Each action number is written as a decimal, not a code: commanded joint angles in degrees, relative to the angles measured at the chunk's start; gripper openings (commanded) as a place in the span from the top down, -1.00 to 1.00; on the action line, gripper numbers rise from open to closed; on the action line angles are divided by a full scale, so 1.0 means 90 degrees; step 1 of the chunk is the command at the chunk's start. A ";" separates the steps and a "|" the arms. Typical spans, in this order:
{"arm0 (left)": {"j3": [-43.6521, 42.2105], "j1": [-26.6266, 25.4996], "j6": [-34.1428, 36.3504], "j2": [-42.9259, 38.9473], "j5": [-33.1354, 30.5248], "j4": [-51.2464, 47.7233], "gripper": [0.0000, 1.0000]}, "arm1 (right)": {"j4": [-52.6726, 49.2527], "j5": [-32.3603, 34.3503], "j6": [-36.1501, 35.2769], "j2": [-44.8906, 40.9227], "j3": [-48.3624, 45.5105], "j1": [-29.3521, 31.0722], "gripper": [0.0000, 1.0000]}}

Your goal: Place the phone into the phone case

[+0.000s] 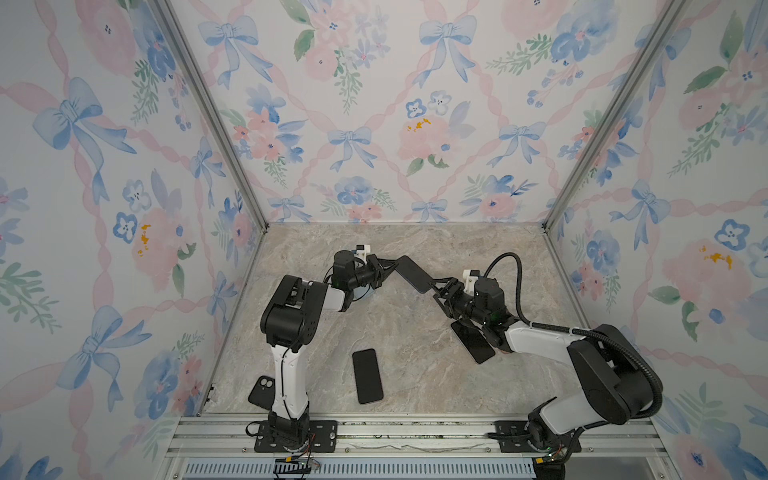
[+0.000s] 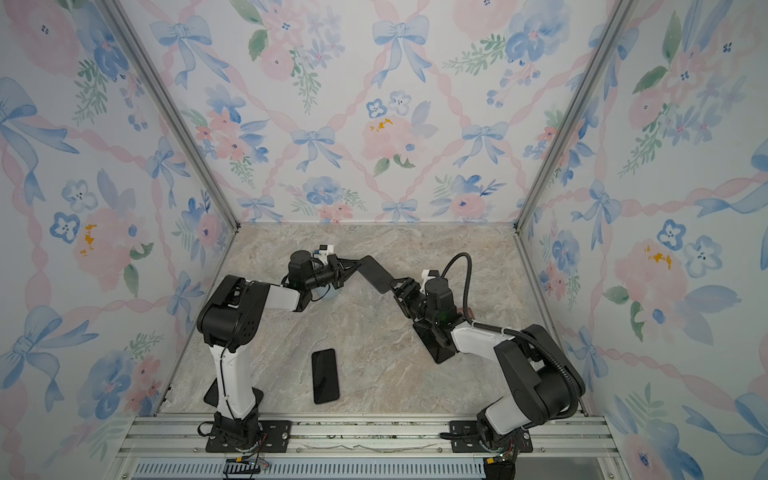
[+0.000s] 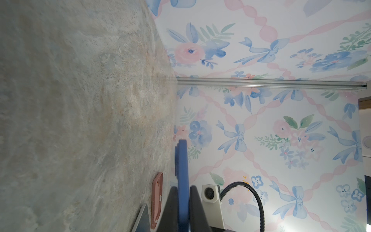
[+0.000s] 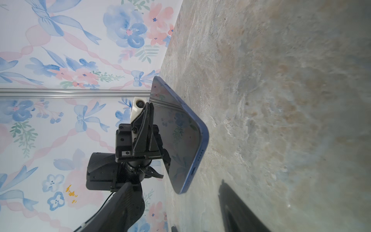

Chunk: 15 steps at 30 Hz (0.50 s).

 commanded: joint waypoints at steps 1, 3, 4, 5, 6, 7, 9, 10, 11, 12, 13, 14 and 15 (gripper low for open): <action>-0.0035 -0.0059 -0.0328 -0.0242 0.0010 0.0601 1.00 | 0.0857 -0.0072 0.0365 0.0273 -0.0041 -0.0069 -0.29; -0.0042 -0.0080 -0.0419 -0.0259 0.0002 0.0690 1.00 | 0.1114 -0.0109 0.0473 0.0431 -0.0005 -0.0120 -0.21; -0.0054 -0.0094 -0.0460 -0.0268 -0.0020 0.0747 1.00 | 0.1155 -0.0130 0.0507 0.0480 0.0023 -0.0153 -0.18; -0.0057 -0.0115 -0.0493 -0.0277 -0.0030 0.0777 1.00 | 0.1175 -0.0135 0.0521 0.0516 0.0041 -0.0177 -0.15; -0.0052 -0.0109 -0.0502 -0.0295 -0.0034 0.0793 1.00 | 0.1166 -0.0133 0.0518 0.0530 0.0065 -0.0198 -0.13; -0.0055 -0.0129 -0.0518 -0.0306 -0.0032 0.0800 1.00 | 0.1156 -0.0125 0.0506 0.0531 0.0081 -0.0219 -0.10; -0.0058 -0.0128 -0.0532 -0.0331 -0.0030 0.0813 1.00 | 0.1064 -0.0119 0.0466 0.0505 0.0114 -0.0254 -0.04; -0.0077 -0.0128 -0.0554 -0.0343 -0.0033 0.0832 1.00 | 0.1002 -0.0097 0.0434 0.0478 0.0140 -0.0266 -0.02; -0.0098 -0.0129 -0.0572 -0.0347 -0.0051 0.0869 1.00 | 0.0967 -0.0089 0.0401 0.0456 0.0156 -0.0268 0.00; -0.0116 -0.0131 -0.0593 -0.0338 -0.0045 0.0894 1.00 | 0.0937 -0.0086 0.0387 0.0456 0.0171 -0.0273 0.02; -0.0121 -0.0143 -0.0628 -0.0330 -0.0047 0.0940 1.00 | 0.0922 -0.0081 0.0381 0.0451 0.0183 -0.0287 0.05; -0.0121 -0.0151 -0.0650 -0.0317 -0.0037 0.0965 1.00 | 0.0931 -0.0079 0.0389 0.0465 0.0175 -0.0288 0.08; -0.0118 -0.0154 -0.0669 -0.0307 -0.0032 0.0991 1.00 | 0.0952 -0.0082 0.0392 0.0480 0.0183 -0.0284 0.11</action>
